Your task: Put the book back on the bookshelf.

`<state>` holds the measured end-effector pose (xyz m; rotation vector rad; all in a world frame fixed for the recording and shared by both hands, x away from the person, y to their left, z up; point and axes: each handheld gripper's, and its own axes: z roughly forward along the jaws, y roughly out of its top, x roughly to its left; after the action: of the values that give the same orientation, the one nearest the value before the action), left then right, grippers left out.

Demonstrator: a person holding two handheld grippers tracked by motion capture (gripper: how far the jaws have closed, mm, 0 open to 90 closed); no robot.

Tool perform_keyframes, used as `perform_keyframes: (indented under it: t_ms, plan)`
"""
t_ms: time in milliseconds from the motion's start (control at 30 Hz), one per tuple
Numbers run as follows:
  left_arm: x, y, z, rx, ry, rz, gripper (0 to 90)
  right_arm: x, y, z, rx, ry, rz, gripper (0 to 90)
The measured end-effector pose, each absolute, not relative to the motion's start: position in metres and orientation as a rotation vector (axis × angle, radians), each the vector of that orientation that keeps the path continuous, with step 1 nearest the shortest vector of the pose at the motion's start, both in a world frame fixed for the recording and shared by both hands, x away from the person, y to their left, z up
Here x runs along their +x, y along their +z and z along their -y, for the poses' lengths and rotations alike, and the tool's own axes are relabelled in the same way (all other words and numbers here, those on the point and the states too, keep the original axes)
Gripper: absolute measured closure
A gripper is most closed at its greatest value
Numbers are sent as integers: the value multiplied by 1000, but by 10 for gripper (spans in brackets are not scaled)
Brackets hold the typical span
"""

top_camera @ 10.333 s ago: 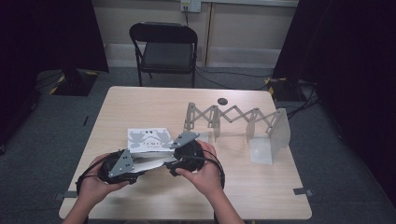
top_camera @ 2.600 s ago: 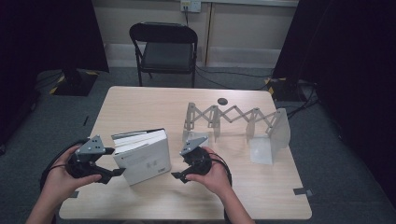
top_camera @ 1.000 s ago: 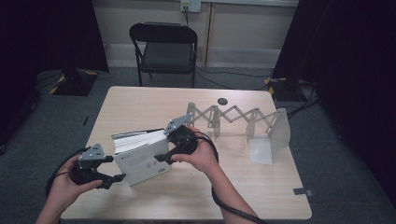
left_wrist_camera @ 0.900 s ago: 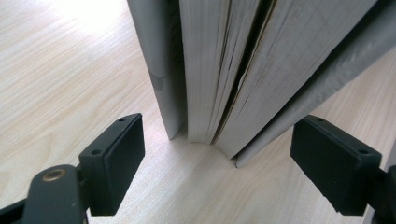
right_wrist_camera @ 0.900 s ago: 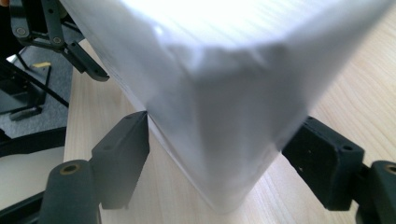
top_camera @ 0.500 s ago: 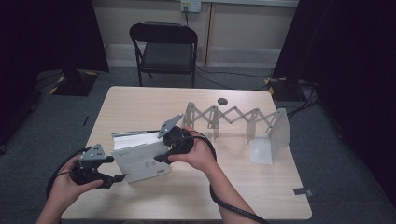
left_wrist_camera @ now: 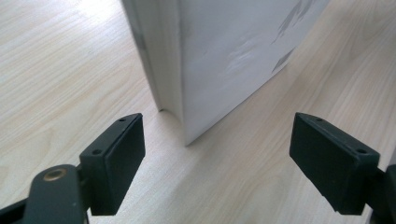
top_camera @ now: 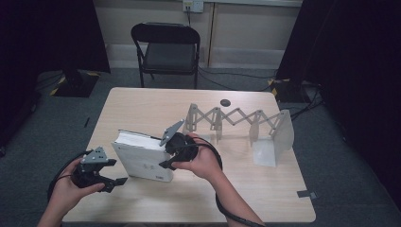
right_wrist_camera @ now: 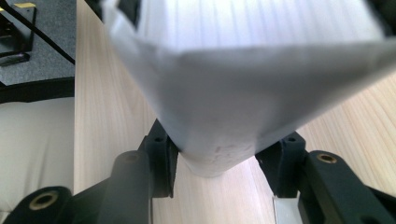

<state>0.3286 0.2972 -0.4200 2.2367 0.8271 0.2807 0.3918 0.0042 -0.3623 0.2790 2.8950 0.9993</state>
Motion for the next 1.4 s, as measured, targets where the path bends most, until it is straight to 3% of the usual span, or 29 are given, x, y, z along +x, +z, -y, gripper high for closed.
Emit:
perform_keyframes:
  t_ms: [400, 1067, 1233, 1400]
  plan:
    - [329, -419, -295, 2233, 285, -820, 180, 381, -360, 26, 374, 956, -2887, 525]
    - [334, -421, -291, 2235, 268, -806, 178, 386, -340, 9, 428, 931, -2889, 410]
    - [335, -422, -288, 2238, 262, -799, 178, 388, -335, 2, 436, 943, -2892, 418]
    - [338, -423, -285, 2249, 254, -786, 179, 387, -334, 0, 422, 933, -2905, 496]
